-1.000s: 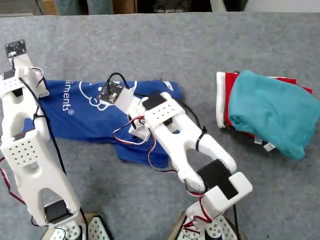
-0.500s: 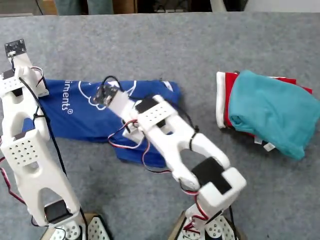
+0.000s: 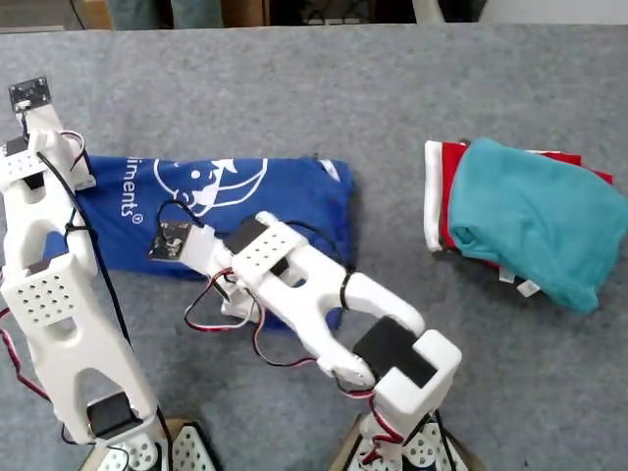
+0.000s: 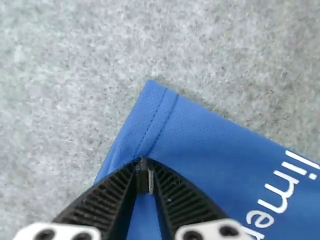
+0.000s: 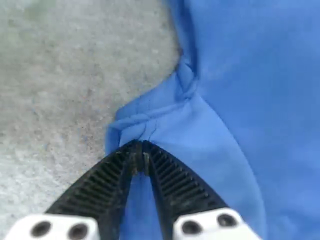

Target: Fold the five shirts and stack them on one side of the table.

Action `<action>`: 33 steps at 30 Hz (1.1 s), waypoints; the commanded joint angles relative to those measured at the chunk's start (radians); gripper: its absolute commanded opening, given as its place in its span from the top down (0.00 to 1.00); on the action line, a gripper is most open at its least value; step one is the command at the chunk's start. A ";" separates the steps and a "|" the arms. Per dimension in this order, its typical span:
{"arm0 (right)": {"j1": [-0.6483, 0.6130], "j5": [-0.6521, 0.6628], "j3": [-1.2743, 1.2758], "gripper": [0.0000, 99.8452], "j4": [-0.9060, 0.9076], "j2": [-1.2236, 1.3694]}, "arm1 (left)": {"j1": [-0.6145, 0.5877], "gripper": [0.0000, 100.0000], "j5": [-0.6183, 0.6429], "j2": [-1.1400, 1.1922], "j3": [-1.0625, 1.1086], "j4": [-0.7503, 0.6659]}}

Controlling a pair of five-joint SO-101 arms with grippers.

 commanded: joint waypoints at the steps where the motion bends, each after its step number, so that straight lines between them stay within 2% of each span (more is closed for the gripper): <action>1: -0.018 -0.049 -0.031 0.99 0.014 -0.016 | -0.036 0.97 0.008 -0.002 -0.030 0.002; 5: -0.006 -0.054 -0.041 0.99 0.046 -0.038 | -0.036 0.97 0.008 -0.002 -0.030 0.002; 11: 0.163 -0.046 -0.039 0.99 0.061 -0.205 | -0.036 0.97 0.008 -0.002 -0.030 0.003; 16: 0.187 0.107 -0.024 0.99 0.173 -0.326 | -0.036 0.97 0.008 -0.002 -0.028 0.003; 20: 0.126 0.284 0.068 0.98 0.215 -0.337 | -0.036 0.97 0.008 -0.003 -0.025 0.003; 22: 0.095 0.313 0.134 0.94 0.167 -0.332 | -0.036 0.97 0.008 -0.003 -0.027 0.003; 25: 0.071 0.315 0.217 0.78 0.077 -0.318 | -0.036 0.97 0.008 -0.003 -0.028 0.003; 27: 0.063 0.315 0.255 0.71 0.020 -0.303 | -0.036 0.97 0.008 -0.003 -0.028 0.003; 33: 0.066 0.310 0.306 0.70 -0.109 -0.130 | -0.036 0.97 0.006 -0.003 -0.028 0.003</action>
